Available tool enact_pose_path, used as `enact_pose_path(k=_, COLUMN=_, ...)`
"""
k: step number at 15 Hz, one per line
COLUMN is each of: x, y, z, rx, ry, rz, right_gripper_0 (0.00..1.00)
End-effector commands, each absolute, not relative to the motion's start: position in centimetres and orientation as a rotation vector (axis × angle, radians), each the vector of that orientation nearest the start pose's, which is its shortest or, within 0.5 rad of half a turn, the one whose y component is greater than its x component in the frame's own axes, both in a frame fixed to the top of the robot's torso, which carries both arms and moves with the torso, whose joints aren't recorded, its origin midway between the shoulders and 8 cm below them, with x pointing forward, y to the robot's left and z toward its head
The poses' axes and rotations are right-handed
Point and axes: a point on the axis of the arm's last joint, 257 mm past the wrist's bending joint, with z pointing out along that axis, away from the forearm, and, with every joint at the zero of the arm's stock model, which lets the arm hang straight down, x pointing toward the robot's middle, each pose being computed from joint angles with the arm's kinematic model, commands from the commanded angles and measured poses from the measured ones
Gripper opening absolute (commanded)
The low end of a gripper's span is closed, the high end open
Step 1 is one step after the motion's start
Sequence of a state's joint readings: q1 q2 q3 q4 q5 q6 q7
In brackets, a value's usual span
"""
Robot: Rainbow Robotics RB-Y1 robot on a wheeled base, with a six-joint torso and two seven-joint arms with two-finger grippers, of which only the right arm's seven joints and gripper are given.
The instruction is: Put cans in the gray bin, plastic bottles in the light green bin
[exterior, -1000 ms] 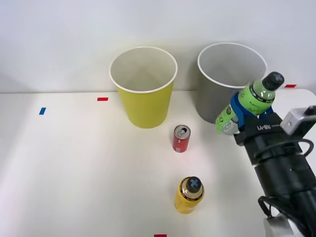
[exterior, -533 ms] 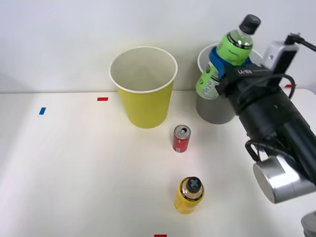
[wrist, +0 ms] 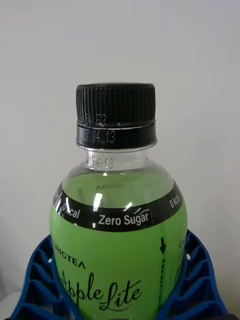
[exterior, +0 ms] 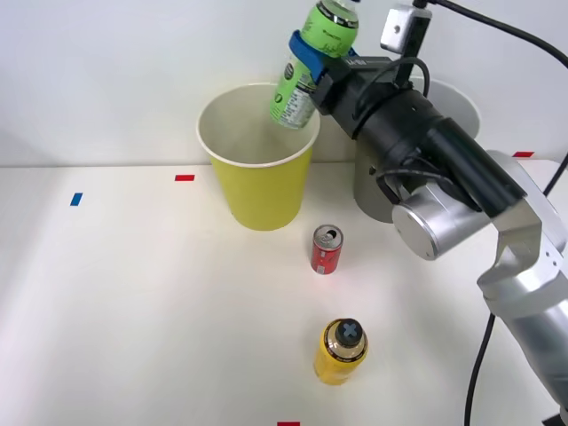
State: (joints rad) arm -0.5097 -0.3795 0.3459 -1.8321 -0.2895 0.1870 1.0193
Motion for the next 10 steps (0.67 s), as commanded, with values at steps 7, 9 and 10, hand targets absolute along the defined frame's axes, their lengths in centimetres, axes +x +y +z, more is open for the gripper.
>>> enact_pose_path(k=7, x=56.5, y=6.0, z=6.9, rx=-0.389, ry=1.217, rz=0.745, right_gripper_0=0.00)
enact_pose_path(k=9, x=58.0, y=6.4, z=6.1, rx=-0.404, ry=1.200, rz=0.723, right_gripper_0=0.00)
enact_pose_path(k=10, x=58.7, y=6.3, z=5.6, rx=-0.420, ry=1.191, rz=0.699, right_gripper_0=0.00)
